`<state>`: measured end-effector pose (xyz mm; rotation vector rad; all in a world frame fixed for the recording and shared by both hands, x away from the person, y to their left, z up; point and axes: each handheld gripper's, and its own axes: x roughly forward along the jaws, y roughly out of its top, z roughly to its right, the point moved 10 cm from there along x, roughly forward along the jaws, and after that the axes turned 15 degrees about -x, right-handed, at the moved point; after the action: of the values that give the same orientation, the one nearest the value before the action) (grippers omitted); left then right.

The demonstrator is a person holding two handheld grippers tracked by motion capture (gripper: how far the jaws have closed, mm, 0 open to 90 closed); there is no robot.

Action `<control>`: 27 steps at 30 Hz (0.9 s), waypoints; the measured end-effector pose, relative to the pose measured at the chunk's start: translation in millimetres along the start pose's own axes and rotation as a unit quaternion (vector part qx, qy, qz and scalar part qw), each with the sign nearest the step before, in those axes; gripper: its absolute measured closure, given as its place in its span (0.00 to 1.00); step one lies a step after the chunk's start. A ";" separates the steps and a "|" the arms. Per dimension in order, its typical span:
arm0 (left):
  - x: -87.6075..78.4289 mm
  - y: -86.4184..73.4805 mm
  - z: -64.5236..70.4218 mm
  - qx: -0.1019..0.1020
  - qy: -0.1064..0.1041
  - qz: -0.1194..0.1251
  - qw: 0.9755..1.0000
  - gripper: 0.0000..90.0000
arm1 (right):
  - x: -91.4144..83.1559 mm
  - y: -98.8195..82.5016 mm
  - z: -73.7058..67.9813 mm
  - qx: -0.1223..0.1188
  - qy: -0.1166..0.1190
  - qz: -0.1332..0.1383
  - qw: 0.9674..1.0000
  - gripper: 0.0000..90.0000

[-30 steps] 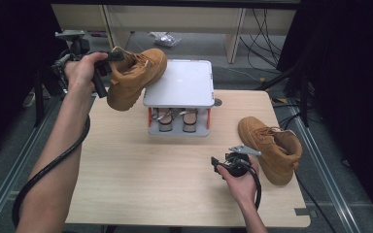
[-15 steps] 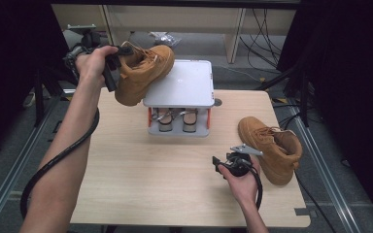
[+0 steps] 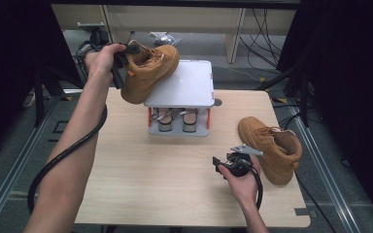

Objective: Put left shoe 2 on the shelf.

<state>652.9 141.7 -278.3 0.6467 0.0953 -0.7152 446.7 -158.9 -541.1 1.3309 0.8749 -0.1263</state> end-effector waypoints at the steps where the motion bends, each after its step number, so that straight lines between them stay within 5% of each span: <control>1: 1.2 -0.6 0.8 -0.002 0.002 0.001 1.000 0.91 | 0.2 -0.2 0.1 0.001 -0.001 -0.001 1.000 0.43; 15: 18.8 -8.7 7.3 -0.006 -0.005 -0.007 1.000 0.91 | 1.0 -2.5 1.9 -0.006 0.003 -0.003 1.000 0.43; 27: 31.0 -14.2 -7.8 -0.007 0.004 -0.005 1.000 0.89 | 1.1 -4.3 4.3 -0.005 -0.003 -0.008 1.000 0.42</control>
<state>668.4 120.1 -301.1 0.6364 0.1108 -0.7208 447.2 -163.5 -545.3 1.3133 0.8793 -0.1381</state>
